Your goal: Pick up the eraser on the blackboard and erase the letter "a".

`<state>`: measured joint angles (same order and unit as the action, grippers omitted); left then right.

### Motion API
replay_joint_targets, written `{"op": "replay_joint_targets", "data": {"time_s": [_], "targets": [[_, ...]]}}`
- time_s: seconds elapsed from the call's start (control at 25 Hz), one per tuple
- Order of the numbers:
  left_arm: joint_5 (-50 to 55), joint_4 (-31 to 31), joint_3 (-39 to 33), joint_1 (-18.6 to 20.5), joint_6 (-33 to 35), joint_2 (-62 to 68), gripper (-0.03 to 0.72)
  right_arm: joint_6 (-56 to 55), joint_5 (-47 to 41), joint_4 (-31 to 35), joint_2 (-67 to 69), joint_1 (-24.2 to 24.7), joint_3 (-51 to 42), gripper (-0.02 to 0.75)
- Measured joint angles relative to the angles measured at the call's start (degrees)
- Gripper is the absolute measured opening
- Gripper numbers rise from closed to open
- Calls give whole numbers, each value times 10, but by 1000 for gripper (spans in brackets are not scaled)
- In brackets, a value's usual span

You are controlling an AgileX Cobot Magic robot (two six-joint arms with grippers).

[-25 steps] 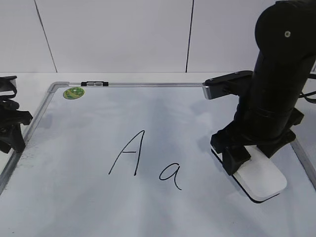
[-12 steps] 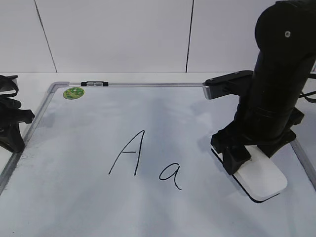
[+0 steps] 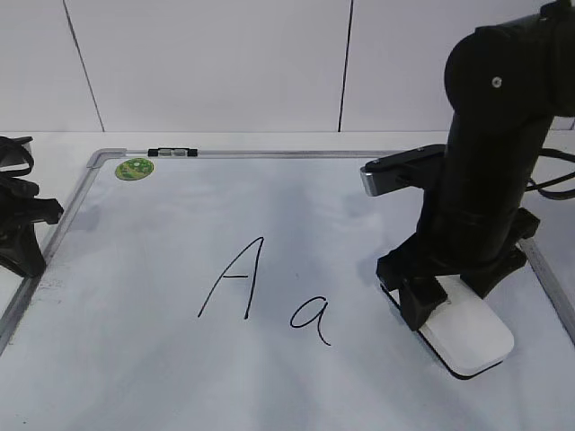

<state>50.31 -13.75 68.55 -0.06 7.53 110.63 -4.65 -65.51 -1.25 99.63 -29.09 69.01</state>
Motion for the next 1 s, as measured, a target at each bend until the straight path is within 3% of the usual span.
{"op": "replay_joint_targets", "data": {"time_s": [0.56,1.0], "targets": [[0,-1,0,0,0,0,17,7,69,7,51,-4,21,559],[0,-1,0,0,0,0,17,8,72,5,95,-18,73,559]]}}
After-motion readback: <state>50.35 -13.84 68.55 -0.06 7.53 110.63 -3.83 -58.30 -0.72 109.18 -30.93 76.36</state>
